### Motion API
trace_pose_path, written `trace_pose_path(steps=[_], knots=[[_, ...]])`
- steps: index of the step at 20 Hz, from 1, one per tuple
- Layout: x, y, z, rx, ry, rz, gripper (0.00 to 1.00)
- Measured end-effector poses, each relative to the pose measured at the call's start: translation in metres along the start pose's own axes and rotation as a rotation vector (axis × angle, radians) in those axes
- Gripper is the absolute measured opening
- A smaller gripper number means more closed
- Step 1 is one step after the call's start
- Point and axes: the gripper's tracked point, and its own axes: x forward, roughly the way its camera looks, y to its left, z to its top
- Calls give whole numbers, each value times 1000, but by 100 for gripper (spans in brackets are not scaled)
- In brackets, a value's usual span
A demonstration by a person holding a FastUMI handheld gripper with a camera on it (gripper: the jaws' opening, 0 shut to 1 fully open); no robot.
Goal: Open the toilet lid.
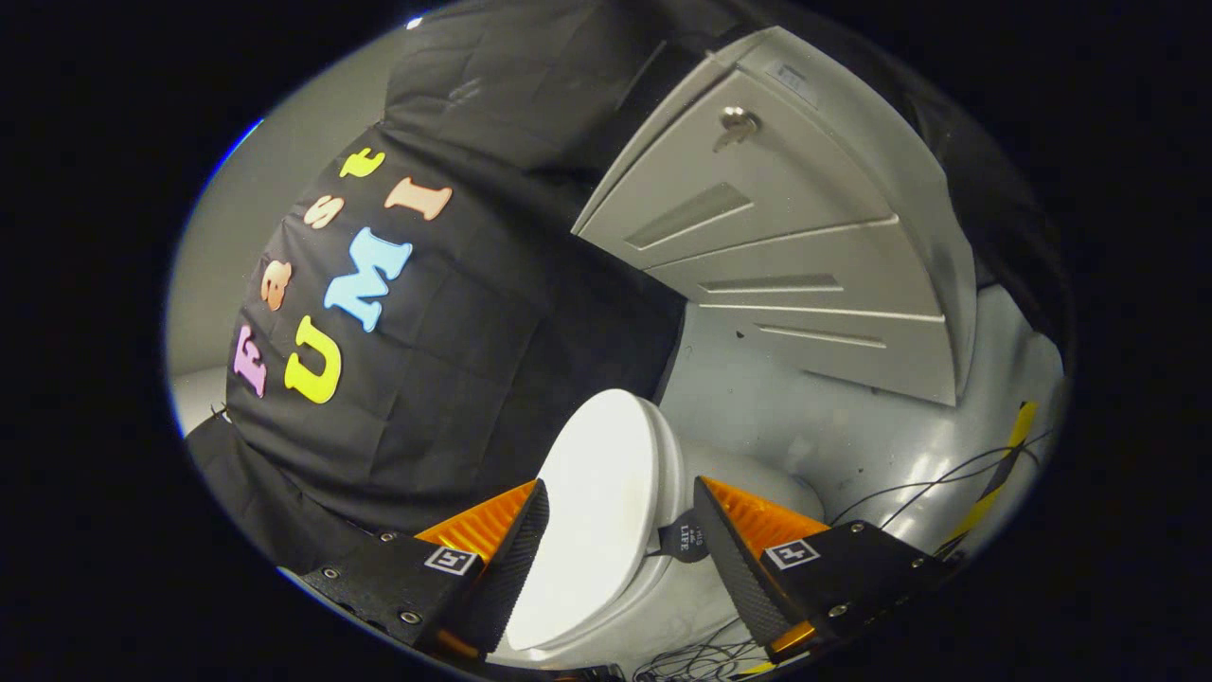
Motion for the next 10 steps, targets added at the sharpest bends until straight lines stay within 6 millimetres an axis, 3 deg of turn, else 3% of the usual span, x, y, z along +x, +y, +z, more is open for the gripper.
trace_pose_path(steps=[3,7,10], knots=[[7,-19,-17,62,31,-21,94],[15,-30,-38,111,84,-32,92],[20,-36,-47,115,109,-42,62]])
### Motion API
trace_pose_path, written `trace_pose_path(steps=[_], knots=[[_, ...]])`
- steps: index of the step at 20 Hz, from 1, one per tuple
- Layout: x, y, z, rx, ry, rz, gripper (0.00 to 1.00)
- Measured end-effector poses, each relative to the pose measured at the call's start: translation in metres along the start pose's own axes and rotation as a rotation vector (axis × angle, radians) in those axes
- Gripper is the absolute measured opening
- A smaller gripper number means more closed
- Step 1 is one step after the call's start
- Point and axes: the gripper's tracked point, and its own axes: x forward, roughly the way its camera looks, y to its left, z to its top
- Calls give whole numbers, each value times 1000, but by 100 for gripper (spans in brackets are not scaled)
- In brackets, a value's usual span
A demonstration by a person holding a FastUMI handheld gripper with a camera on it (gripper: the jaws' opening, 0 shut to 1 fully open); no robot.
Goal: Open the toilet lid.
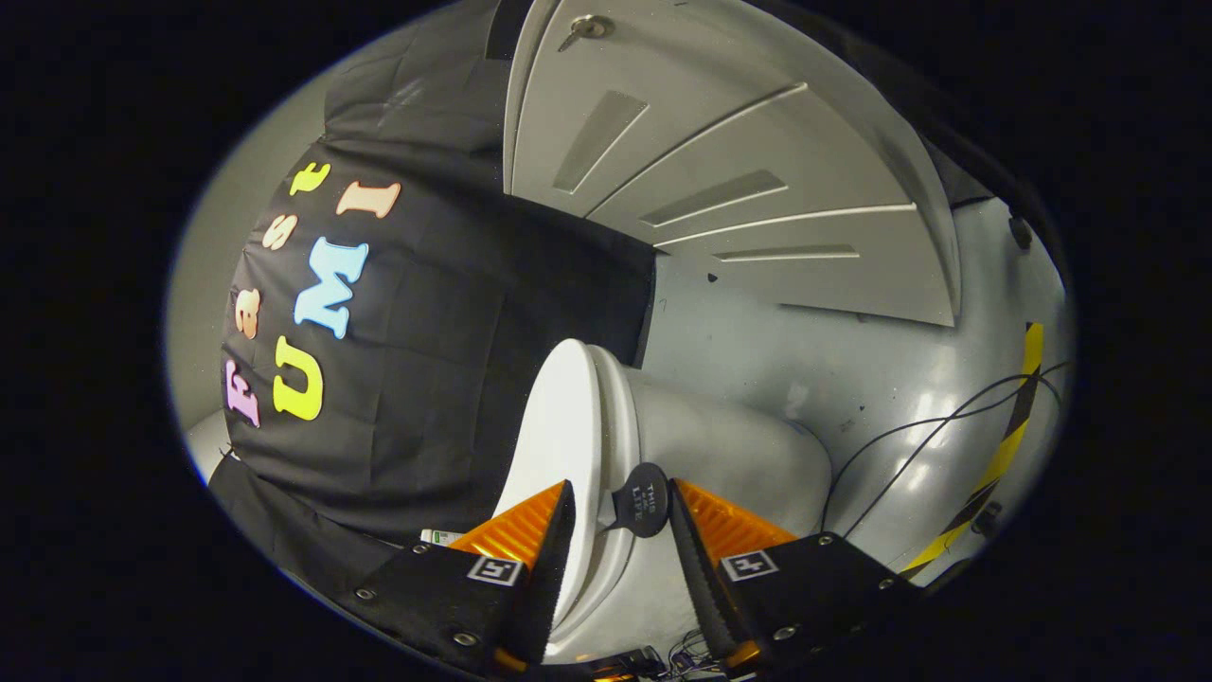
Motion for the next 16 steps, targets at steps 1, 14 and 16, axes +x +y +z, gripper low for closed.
trace_pose_path(steps=[1,14,16], knots=[[3,-3,-4,12,10,-3,54],[10,1,-11,204,34,37,0],[7,8,-9,158,47,19,0]])
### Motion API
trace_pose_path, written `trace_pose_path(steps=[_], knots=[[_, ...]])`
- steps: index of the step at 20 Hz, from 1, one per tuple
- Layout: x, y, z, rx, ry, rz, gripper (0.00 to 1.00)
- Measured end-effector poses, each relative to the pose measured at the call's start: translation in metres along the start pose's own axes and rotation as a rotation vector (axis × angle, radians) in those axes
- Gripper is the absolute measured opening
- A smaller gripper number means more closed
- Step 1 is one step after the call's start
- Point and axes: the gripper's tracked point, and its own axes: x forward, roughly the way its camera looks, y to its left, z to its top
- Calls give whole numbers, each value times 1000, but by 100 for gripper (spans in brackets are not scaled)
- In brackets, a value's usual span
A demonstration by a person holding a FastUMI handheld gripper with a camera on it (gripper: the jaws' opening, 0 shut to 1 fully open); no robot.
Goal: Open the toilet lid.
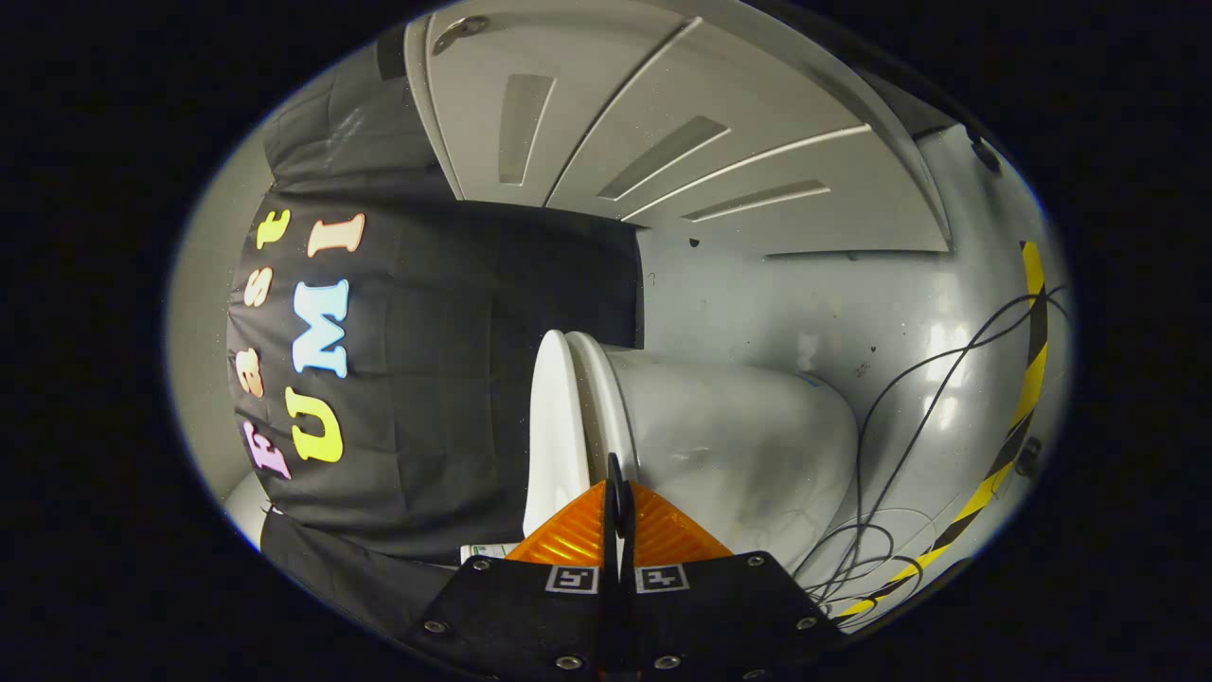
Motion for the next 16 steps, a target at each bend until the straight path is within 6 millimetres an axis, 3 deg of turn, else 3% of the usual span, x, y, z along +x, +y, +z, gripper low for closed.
trace_pose_path(steps=[16], knots=[[-35,99,0,-163,-19,84,0]])
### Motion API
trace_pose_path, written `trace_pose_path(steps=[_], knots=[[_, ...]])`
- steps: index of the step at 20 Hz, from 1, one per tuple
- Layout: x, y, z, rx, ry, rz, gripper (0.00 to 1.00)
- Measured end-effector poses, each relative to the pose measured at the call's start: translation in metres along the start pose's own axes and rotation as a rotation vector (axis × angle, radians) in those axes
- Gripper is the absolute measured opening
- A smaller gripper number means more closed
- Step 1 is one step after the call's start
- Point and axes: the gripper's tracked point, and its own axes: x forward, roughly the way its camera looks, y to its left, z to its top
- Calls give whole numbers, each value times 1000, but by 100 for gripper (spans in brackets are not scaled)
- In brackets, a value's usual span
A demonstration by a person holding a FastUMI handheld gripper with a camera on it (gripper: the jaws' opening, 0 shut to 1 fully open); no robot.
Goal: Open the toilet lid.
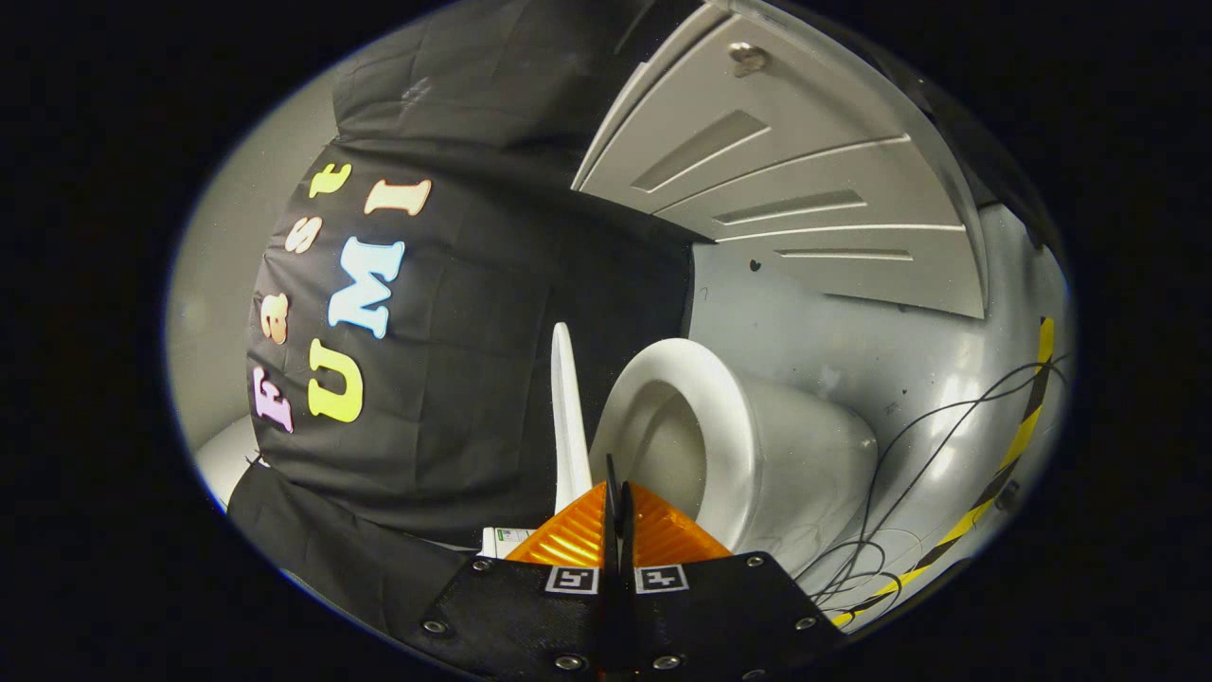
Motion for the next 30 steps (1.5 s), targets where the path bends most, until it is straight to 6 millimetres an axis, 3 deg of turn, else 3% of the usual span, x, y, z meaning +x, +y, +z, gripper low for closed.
trace_pose_path(steps=[15,30], knots=[[-23,102,-16,-162,-1,128,0],[-39,180,-50,-351,-8,198,0]])
